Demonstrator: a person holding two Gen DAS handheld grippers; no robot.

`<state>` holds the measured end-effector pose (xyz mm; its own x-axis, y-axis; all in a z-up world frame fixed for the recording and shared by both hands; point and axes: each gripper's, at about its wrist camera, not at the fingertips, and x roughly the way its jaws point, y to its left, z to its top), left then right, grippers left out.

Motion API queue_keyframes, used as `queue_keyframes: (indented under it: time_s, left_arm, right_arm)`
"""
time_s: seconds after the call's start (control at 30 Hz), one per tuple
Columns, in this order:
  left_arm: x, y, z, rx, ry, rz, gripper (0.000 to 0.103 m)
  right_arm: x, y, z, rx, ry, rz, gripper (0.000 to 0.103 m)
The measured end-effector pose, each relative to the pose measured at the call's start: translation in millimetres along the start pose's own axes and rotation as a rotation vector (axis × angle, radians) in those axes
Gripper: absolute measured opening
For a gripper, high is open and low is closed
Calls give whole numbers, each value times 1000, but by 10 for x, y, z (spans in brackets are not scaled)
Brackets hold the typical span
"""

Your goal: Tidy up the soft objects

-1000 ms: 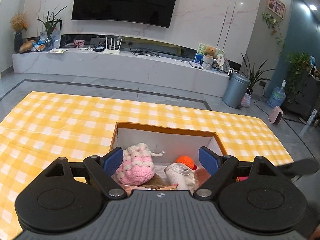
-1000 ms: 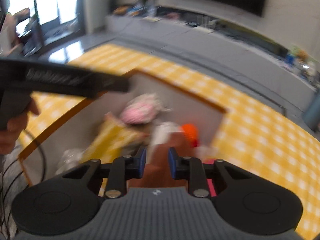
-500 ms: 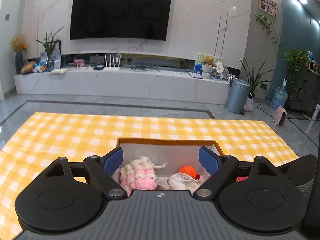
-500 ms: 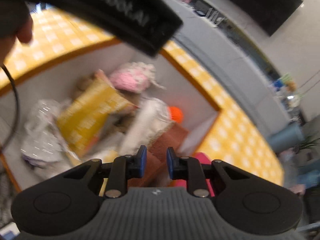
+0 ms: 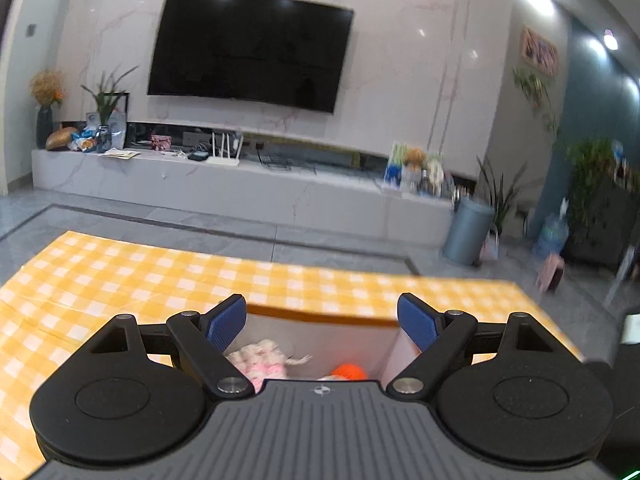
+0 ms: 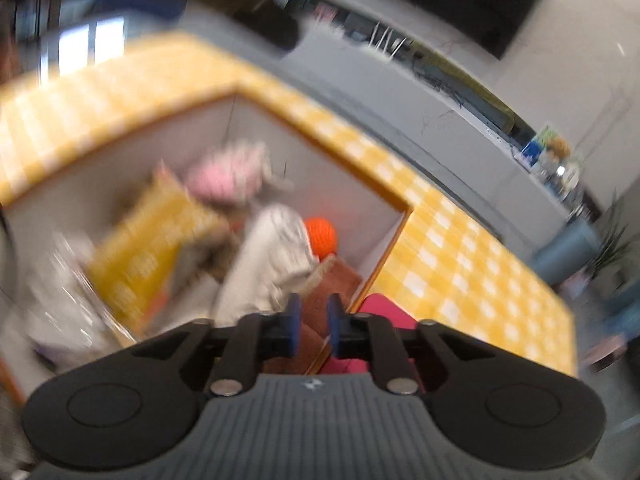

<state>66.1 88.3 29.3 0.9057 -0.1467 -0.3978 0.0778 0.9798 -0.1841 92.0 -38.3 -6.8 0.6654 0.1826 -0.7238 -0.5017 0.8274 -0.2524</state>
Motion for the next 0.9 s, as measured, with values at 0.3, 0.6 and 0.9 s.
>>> queue_keyframes:
  time_s: [0.3,0.6,0.9]
  left_arm:
    - [-180,-492,-94,77,-98,7,97]
    - [-95,-864,-282,137,-69,76,96]
    - [-10,-1039,-476,225,-58,68,98]
  right_arm:
    - [-654,-588,-398,369,-268,-95,77]
    - [-672,-658,-669,400,-301,-122,87]
    - [-620,-741,-806,439,-309,-121,88]
